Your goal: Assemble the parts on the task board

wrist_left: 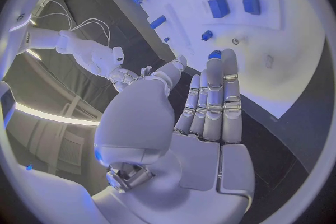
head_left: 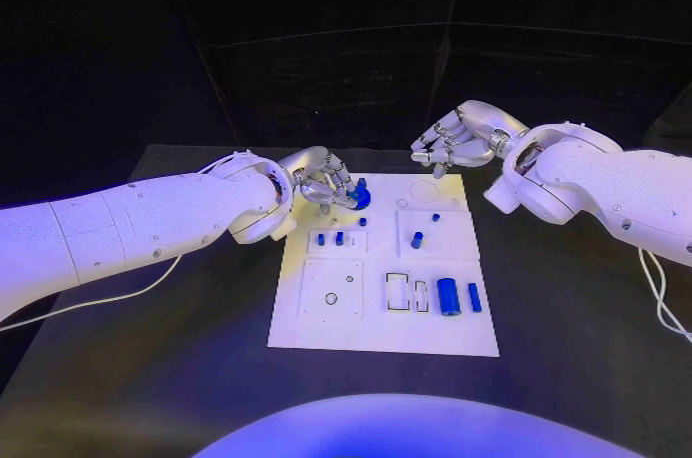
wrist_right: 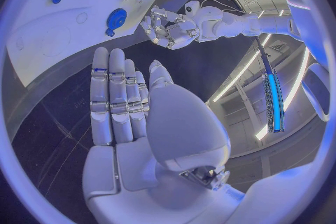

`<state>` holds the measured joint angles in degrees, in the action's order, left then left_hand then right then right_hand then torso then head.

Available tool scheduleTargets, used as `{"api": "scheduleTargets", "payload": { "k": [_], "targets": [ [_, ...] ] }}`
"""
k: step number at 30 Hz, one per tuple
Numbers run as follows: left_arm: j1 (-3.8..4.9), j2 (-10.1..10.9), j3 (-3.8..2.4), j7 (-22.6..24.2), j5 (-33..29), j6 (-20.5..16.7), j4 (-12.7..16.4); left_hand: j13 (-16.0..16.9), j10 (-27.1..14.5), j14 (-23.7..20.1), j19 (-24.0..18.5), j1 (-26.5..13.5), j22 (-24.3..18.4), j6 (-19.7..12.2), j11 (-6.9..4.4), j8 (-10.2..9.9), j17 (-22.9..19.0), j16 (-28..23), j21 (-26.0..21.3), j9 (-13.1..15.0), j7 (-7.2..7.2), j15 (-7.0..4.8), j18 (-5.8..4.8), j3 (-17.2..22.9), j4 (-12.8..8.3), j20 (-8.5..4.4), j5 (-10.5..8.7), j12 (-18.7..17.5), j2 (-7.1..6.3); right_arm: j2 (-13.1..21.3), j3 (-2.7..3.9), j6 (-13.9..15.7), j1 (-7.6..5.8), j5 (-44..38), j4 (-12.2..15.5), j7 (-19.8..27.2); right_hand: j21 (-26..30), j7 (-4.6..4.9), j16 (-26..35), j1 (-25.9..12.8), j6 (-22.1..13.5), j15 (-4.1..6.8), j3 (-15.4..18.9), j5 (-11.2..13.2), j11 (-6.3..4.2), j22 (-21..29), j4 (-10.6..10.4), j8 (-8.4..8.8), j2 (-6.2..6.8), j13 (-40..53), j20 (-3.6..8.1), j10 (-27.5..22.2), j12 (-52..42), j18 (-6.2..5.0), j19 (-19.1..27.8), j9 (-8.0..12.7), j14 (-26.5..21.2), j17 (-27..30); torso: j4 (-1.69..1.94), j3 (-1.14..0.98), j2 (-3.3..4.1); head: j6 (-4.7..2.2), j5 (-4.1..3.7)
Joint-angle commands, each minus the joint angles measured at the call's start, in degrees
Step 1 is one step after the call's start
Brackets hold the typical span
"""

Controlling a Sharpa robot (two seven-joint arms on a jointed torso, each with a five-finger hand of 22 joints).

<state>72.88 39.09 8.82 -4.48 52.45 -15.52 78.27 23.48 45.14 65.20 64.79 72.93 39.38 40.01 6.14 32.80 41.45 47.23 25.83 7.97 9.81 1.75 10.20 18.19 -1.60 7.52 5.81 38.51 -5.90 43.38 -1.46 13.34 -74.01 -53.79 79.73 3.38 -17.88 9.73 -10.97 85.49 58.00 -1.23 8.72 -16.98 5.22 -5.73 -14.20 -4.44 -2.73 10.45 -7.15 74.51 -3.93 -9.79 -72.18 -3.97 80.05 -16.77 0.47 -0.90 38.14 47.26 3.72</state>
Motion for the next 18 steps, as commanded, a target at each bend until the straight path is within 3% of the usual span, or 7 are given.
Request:
{"api": "scheduleTargets", "payload": {
  "k": [1,2,8,13,18],
  "targets": [
    [0.05,-1.0,0.31,7.3,6.9,-2.6,-1.2,-2.1,0.2,0.1,1.0,1.3,-1.0,1.0,-0.02,-1.4,-0.8,-0.3,-0.8,-1.0,-0.08,-0.19,0.27,-0.1,-0.5,-0.08,-0.09,-1.4,-0.04,-0.1,0.03,-0.2,-0.10,0.2,0.0,0.6,0.2,0.02,0.4,0.0,0.0,-0.26,0.0,-0.2,0.03,0.1,-0.4,0.24,0.39,-0.1,-0.28,-0.5,0.1,-0.69,-0.2,0.0,-0.2,0.1,-0.06,-0.01,-0.03,-0.09,-0.13],
    [0.05,-1.4,0.47,7.5,8.1,-2.6,-1.8,-4.2,1.1,0.7,2.1,2.1,-1.8,2.4,0.04,-2.9,-1.3,-0.3,-1.2,-2.1,-0.03,-0.46,0.10,-0.2,-0.7,-0.23,-0.19,-2.6,0.21,-0.2,0.03,-0.2,-0.10,0.2,0.0,0.6,0.2,0.02,0.4,0.0,0.0,-0.26,0.0,-0.2,0.03,0.1,-0.4,0.24,0.39,-0.1,-0.28,-0.5,0.1,-0.69,-0.2,0.0,-0.2,0.1,0.00,0.01,-0.04,-0.13,-0.18],
    [-0.18,-4.6,1.26,8.5,14.3,-1.2,-5.8,-8.1,1.2,1.8,3.9,3.6,-2.2,4.9,0.03,-5.7,-1.7,1.6,-1.0,-3.8,-0.25,-0.33,0.25,-0.1,-1.7,-0.49,0.03,-4.8,-0.07,-0.4,0.02,-0.1,-0.10,0.2,-0.1,0.7,0.3,0.00,0.4,0.1,0.0,-0.25,-0.1,-0.2,0.02,0.1,-0.4,0.20,0.36,-0.1,-0.28,-0.5,0.1,-0.69,-0.2,0.0,-0.2,0.1,0.02,0.08,0.01,-0.41,-0.52],
    [-0.39,-6.2,1.51,8.1,18.4,1.1,-7.7,-10.7,1.0,8.2,7.2,3.0,-1.0,6.3,-0.25,-7.8,8.0,13.0,1.4,-4.3,-0.70,-0.58,0.22,-1.2,-1.5,-0.75,-0.03,-6.3,-0.56,-0.6,0.02,-0.1,-0.10,0.2,-0.2,0.7,0.3,0.00,0.4,0.1,0.0,-0.25,-0.1,-0.2,0.01,0.1,-0.4,0.20,0.38,-0.1,-0.28,-0.5,0.1,-0.69,-0.2,0.0,-0.2,0.1,-0.12,0.04,0.01,-0.41,-0.59],
    [-0.47,-7.2,1.59,7.7,20.5,2.5,-8.8,-12.8,1.3,12.0,9.6,2.8,0.8,7.8,-0.40,-9.7,14.7,21.1,4.1,-4.2,-0.98,-0.82,0.17,-2.8,-1.1,-1.01,-0.23,-7.1,-0.47,-0.7,0.02,-0.1,-0.09,0.1,-0.2,0.7,0.3,0.00,0.4,0.1,0.0,-0.25,-0.1,-0.2,0.01,0.1,-0.4,0.20,0.38,-0.1,-0.28,-0.5,0.1,-0.69,-0.2,0.0,-0.2,0.1,-0.13,-0.01,0.02,-0.54,-0.78]
  ]
}}
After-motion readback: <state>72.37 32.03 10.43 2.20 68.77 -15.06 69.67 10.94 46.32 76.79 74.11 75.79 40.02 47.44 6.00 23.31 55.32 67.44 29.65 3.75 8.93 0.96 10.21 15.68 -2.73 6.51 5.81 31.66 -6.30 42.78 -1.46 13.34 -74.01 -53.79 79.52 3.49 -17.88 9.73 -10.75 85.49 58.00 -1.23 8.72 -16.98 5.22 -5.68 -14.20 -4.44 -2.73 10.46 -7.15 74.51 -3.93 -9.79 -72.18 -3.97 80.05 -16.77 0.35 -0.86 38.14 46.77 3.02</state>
